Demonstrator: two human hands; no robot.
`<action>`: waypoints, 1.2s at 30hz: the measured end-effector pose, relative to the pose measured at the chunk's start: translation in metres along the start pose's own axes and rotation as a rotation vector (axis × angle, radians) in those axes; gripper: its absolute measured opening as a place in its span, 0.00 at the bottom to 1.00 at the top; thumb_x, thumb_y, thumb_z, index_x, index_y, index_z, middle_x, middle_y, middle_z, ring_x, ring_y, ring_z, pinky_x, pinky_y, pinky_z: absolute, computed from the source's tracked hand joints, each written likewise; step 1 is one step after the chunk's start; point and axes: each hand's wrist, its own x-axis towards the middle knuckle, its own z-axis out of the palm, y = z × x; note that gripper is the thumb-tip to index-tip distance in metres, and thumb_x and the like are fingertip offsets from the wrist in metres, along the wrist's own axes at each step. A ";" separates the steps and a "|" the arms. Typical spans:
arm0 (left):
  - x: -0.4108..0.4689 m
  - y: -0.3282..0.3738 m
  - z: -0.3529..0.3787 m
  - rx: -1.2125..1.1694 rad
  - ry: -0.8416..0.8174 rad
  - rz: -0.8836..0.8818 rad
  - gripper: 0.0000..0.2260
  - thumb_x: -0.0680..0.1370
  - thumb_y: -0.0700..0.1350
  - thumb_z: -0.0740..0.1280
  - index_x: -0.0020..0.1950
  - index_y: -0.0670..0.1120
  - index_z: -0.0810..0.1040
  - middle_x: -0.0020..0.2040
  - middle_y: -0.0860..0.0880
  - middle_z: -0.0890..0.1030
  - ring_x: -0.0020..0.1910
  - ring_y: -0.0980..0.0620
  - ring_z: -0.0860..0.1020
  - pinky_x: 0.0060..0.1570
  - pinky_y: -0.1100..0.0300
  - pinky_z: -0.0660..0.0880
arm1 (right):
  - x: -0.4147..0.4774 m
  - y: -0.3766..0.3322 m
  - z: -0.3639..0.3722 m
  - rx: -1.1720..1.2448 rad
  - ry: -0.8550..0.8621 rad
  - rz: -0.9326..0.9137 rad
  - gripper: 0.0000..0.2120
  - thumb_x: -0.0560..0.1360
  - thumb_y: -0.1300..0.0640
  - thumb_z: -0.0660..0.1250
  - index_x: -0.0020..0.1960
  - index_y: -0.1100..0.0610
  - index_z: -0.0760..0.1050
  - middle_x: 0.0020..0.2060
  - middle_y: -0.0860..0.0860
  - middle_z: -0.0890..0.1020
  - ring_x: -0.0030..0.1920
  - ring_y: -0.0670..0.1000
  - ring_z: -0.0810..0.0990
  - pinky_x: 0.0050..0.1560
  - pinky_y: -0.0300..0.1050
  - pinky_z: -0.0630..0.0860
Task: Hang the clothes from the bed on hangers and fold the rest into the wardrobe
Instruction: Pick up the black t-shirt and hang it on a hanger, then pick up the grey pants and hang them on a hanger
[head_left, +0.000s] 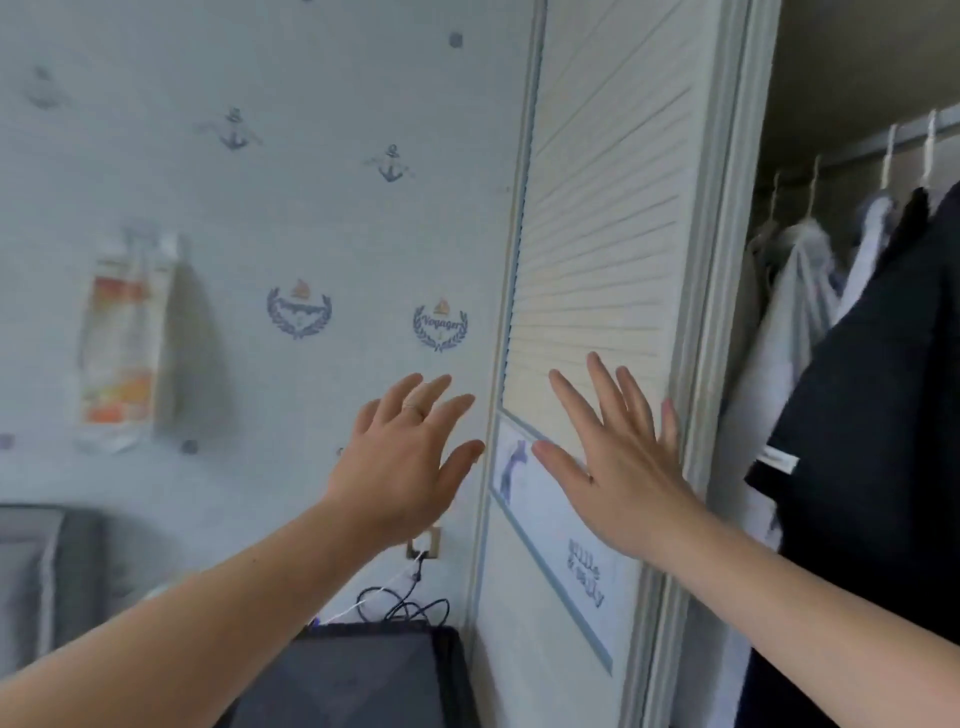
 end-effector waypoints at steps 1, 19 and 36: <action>-0.026 -0.019 -0.008 0.048 -0.036 -0.040 0.28 0.82 0.65 0.47 0.81 0.58 0.55 0.82 0.53 0.52 0.81 0.50 0.45 0.77 0.48 0.48 | -0.007 -0.022 0.014 0.012 -0.030 -0.047 0.35 0.72 0.26 0.34 0.77 0.35 0.32 0.77 0.40 0.29 0.78 0.48 0.29 0.75 0.62 0.32; -0.551 -0.154 -0.179 0.423 -0.281 -1.082 0.34 0.73 0.75 0.34 0.78 0.66 0.34 0.80 0.59 0.34 0.76 0.56 0.26 0.77 0.45 0.35 | -0.212 -0.462 0.169 0.489 -0.555 -0.861 0.38 0.72 0.27 0.37 0.79 0.37 0.39 0.81 0.44 0.41 0.80 0.48 0.38 0.75 0.61 0.36; -0.794 -0.200 -0.252 0.372 -0.211 -1.861 0.41 0.70 0.76 0.35 0.81 0.62 0.47 0.82 0.57 0.44 0.80 0.54 0.39 0.77 0.46 0.42 | -0.353 -0.748 0.245 0.658 -1.088 -1.250 0.33 0.80 0.33 0.51 0.80 0.37 0.41 0.81 0.41 0.45 0.80 0.47 0.41 0.76 0.62 0.35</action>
